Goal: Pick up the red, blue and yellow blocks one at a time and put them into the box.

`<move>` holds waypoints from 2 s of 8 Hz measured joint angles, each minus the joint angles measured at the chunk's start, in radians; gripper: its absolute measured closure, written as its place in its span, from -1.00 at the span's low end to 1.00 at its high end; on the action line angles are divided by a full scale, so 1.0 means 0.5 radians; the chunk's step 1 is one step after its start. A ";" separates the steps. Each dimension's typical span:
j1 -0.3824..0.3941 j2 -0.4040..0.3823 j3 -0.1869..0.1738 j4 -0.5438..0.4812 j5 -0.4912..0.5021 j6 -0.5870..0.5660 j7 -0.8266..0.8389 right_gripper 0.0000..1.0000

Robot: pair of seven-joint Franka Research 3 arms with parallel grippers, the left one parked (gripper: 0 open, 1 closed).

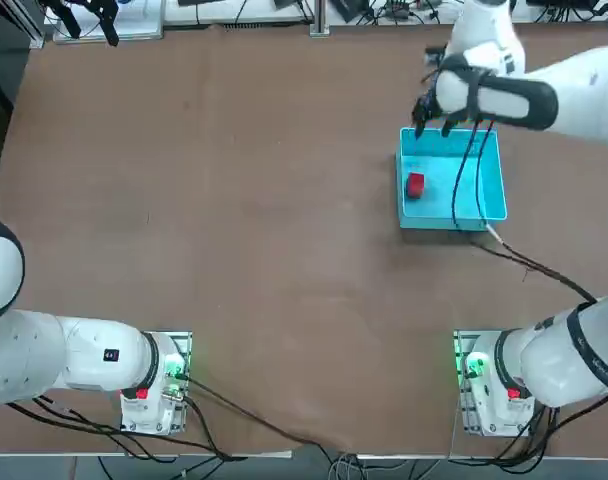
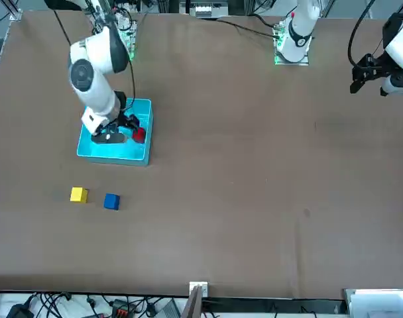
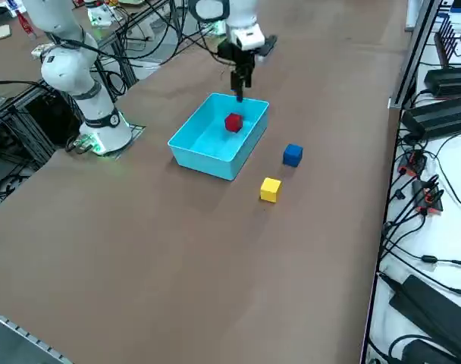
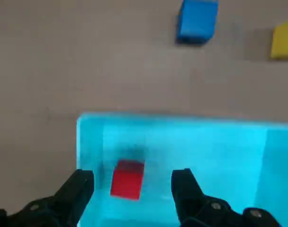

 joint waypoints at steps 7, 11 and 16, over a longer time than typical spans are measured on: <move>-0.286 1.118 -0.015 1.111 -0.073 0.020 -0.303 -1.00; -0.325 1.245 -0.014 1.203 -0.073 0.049 -0.384 -1.00; -0.324 1.306 -0.012 1.216 -0.081 0.155 -0.391 -0.37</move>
